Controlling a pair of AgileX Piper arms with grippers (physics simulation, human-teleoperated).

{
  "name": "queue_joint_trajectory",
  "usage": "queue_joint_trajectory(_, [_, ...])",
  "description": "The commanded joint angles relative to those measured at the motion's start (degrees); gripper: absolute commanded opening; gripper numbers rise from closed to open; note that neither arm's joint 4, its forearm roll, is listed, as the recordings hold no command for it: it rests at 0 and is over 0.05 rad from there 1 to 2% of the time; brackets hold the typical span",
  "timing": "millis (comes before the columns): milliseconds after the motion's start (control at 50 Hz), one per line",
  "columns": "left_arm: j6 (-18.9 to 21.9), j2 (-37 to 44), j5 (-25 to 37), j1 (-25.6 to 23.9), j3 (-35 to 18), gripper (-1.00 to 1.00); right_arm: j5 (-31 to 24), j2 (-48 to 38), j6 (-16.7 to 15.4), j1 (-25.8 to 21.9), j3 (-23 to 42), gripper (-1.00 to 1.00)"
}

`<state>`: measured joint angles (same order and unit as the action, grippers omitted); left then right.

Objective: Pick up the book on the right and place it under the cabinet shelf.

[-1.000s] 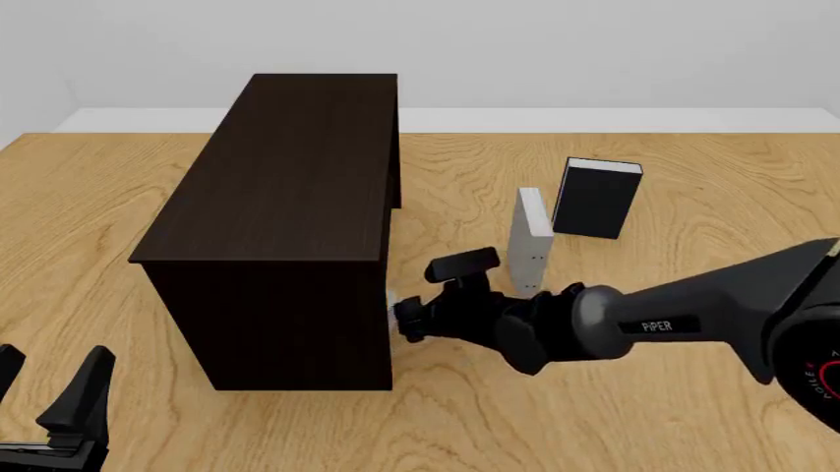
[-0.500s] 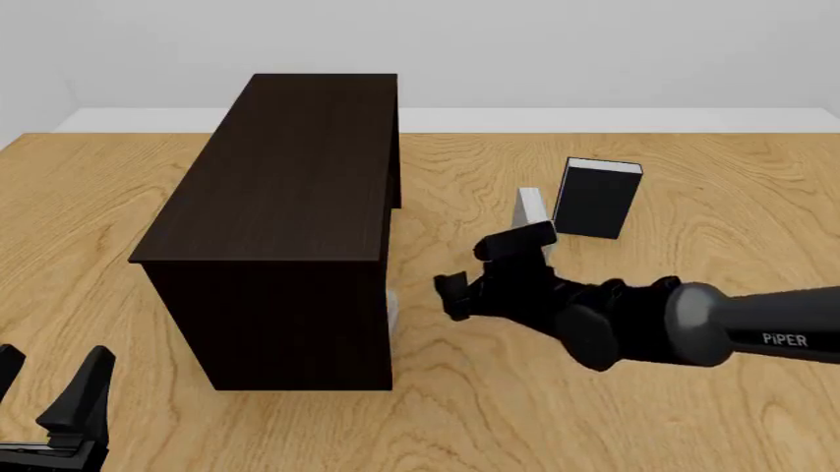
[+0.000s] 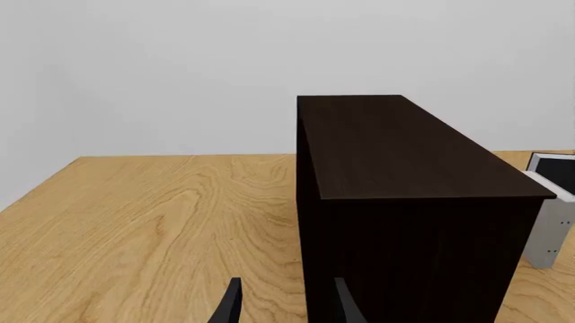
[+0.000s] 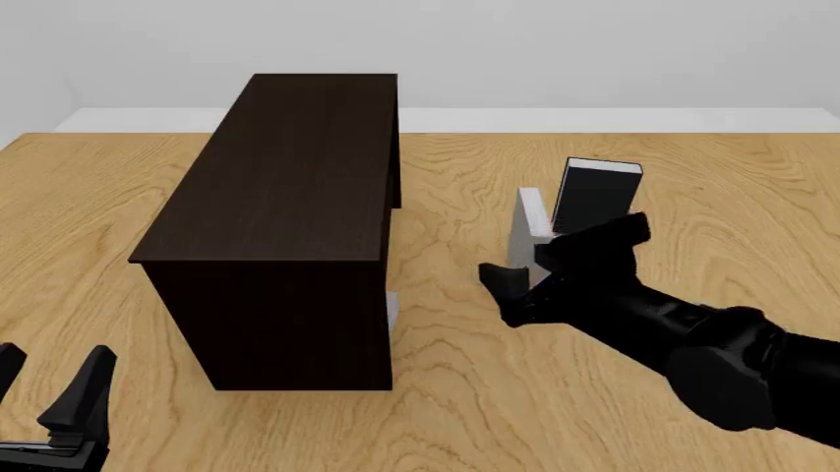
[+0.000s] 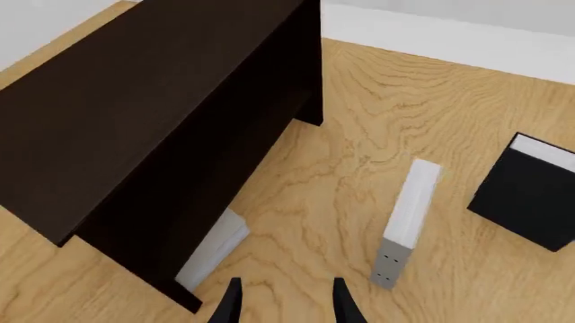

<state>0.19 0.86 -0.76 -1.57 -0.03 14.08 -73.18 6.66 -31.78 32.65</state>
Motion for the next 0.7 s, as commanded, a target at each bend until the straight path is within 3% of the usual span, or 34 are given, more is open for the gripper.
queue_joint_trajectory(20, [0.1, -0.2, 0.1, -0.2, 0.0, 1.0, 9.4, 12.4, 3.7, -1.2, -10.7, 1.0])
queue_joint_trajectory(60, [0.1, -0.2, 0.2, -0.2, 0.0, 1.0, 14.8, 11.3, 2.0, 1.9, -15.1, 1.0])
queue_joint_trajectory(80, [0.1, -0.4, 0.2, -0.2, 0.0, 1.0, 21.0, 12.2, -1.1, 3.4, -19.4, 1.0])
queue_joint_trajectory(120, [0.0, -0.3, 0.3, -0.2, 0.0, 1.0, 31.6, 4.6, 1.9, 5.0, -24.1, 1.0])
queue_joint_trajectory(140, [-0.1, -0.3, 0.3, -0.2, 0.0, 1.0, 37.4, 0.6, 4.6, 2.4, -26.1, 1.0])
queue_joint_trajectory(160, [0.1, -0.5, 0.4, -0.2, 0.0, 1.0, 43.7, -0.4, 4.9, 4.2, -30.0, 1.0])
queue_joint_trajectory(200, [0.0, -0.5, 0.5, -0.2, 0.0, 1.0, 48.6, -1.9, 4.6, 3.6, -32.6, 1.0])
queue_joint_trajectory(280, [0.1, -0.6, 0.5, -0.2, 0.0, 1.0, 50.1, -1.4, 3.1, 5.0, -32.7, 1.0])
queue_joint_trajectory(320, [0.0, -0.5, 0.5, -0.2, 0.0, 1.0, 43.6, 7.6, 1.8, 5.4, -32.7, 1.0])
queue_joint_trajectory(360, [0.1, -0.6, 0.5, -0.2, 0.0, 1.0, 35.1, 17.5, 3.6, 5.2, -32.7, 1.0])
queue_joint_trajectory(400, [0.0, -0.5, 0.6, -0.2, 0.0, 1.0, 31.5, 21.1, 2.9, 5.6, -32.7, 1.0])
queue_joint_trajectory(420, [0.1, -0.6, 0.5, -0.2, 0.0, 1.0, 23.6, 29.9, 1.3, 7.3, -32.7, 1.0])
queue_joint_trajectory(440, [0.1, -0.6, 0.5, -0.2, 0.0, 1.0, 26.0, 26.1, 2.3, 7.2, -32.7, 1.0])
queue_joint_trajectory(480, [0.0, -0.5, 0.5, -0.2, 0.0, 1.0, 25.2, 26.9, 2.3, 7.7, -32.7, 1.0])
queue_joint_trajectory(560, [0.0, -0.4, 0.4, -0.1, 0.0, 1.0, 1.9, 50.9, 0.8, 11.0, -32.7, 1.0])
queue_joint_trajectory(580, [0.0, -0.4, 0.4, -0.1, 0.0, 1.0, -1.2, 54.0, 0.6, 11.2, -32.7, 1.0])
queue_joint_trajectory(600, [0.0, -0.4, 0.4, -0.2, 0.0, 1.0, -9.0, 62.3, 0.1, 11.8, -32.7, 1.0])
queue_joint_trajectory(660, [0.0, -0.3, 0.3, -0.1, 0.0, 1.0, -19.0, 73.0, 0.1, 13.3, -32.7, 1.0])
queue_joint_trajectory(700, [0.1, -0.3, 0.2, -0.1, 0.0, 1.0, -19.3, 73.0, 0.5, 13.5, -32.7, 1.0])
